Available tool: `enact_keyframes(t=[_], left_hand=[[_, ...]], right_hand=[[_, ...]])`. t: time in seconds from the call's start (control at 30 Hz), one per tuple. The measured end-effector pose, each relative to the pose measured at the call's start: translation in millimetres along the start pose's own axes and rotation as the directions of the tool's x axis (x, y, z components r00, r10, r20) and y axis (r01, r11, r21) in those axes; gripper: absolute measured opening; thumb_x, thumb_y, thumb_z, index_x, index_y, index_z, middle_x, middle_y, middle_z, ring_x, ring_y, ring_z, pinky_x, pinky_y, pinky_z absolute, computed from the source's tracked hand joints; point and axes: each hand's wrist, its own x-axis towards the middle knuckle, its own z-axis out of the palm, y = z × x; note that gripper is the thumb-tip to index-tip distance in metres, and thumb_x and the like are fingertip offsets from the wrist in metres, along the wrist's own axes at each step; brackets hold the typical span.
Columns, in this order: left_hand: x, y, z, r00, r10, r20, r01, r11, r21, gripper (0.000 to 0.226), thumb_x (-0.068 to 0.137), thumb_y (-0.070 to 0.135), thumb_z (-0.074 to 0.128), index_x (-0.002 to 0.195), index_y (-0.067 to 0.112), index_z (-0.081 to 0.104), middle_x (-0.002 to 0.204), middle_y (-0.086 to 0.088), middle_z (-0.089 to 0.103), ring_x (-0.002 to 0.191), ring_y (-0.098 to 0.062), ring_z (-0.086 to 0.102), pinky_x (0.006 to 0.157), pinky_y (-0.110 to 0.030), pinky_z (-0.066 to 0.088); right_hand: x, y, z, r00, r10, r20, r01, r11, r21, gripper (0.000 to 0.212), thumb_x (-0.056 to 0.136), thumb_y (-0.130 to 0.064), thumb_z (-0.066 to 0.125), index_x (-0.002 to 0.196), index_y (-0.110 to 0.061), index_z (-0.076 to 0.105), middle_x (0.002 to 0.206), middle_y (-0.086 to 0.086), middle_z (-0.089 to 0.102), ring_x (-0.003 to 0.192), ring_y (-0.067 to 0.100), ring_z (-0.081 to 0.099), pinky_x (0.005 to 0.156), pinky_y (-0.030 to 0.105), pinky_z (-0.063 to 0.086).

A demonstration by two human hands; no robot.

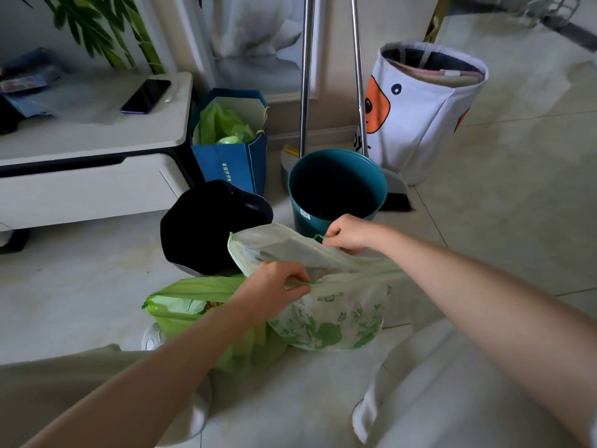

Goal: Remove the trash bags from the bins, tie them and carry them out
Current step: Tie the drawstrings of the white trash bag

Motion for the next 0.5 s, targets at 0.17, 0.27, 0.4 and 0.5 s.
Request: enact_keyframes(t=[0.17, 0.27, 0.4, 0.5], left_hand=[[-4, 9, -6, 0.998, -0.064, -0.023, 0.062, 0.996, -0.07, 0.003, 0.087, 0.024, 0.065, 0.086, 0.022, 0.063, 0.084, 0.016, 0.062, 0.08, 0.005, 0.057, 0.068, -0.009, 0.042], [-9, 15, -9, 0.995, -0.084, -0.05, 0.077, 0.99, -0.119, 0.003, 0.087, 0.021, 0.065, 0.085, 0.021, 0.063, 0.081, 0.016, 0.06, 0.076, 0.006, 0.055, 0.063, -0.008, 0.042], [-10, 24, -16, 0.98, -0.163, -0.111, 0.124, 0.947, -0.296, 0.005, 0.086, 0.022, 0.067, 0.084, 0.018, 0.066, 0.083, 0.004, 0.067, 0.076, -0.006, 0.058, 0.063, -0.012, 0.044], [-10, 33, -22, 0.962, -0.217, -0.165, 0.142, 0.916, -0.376, 0.005, 0.084, 0.021, 0.068, 0.083, 0.017, 0.067, 0.084, -0.004, 0.07, 0.071, -0.008, 0.057, 0.056, -0.008, 0.043]], right_hand=[[-7, 3, 4, 0.998, -0.039, -0.046, 0.039, 0.999, 0.004, 0.017, 0.086, -0.026, 0.064, 0.075, -0.014, 0.069, 0.064, 0.007, 0.056, 0.053, 0.021, 0.05, 0.054, 0.027, 0.046], [-19, 1, -2, 0.994, -0.066, -0.091, 0.066, 0.998, 0.001, 0.022, 0.085, -0.023, 0.065, 0.071, -0.007, 0.069, 0.063, 0.003, 0.057, 0.056, 0.018, 0.052, 0.056, 0.026, 0.047], [-41, 1, -16, 0.983, -0.062, -0.176, 0.049, 0.996, -0.075, 0.022, 0.082, -0.018, 0.069, 0.059, -0.016, 0.067, 0.063, -0.002, 0.063, 0.063, 0.013, 0.057, 0.056, 0.022, 0.04], [-63, 1, -29, 0.966, -0.061, -0.251, 0.049, 0.997, -0.054, 0.008, 0.079, -0.018, 0.071, 0.078, -0.013, 0.077, 0.072, -0.002, 0.067, 0.067, 0.008, 0.057, 0.054, 0.02, 0.039]])
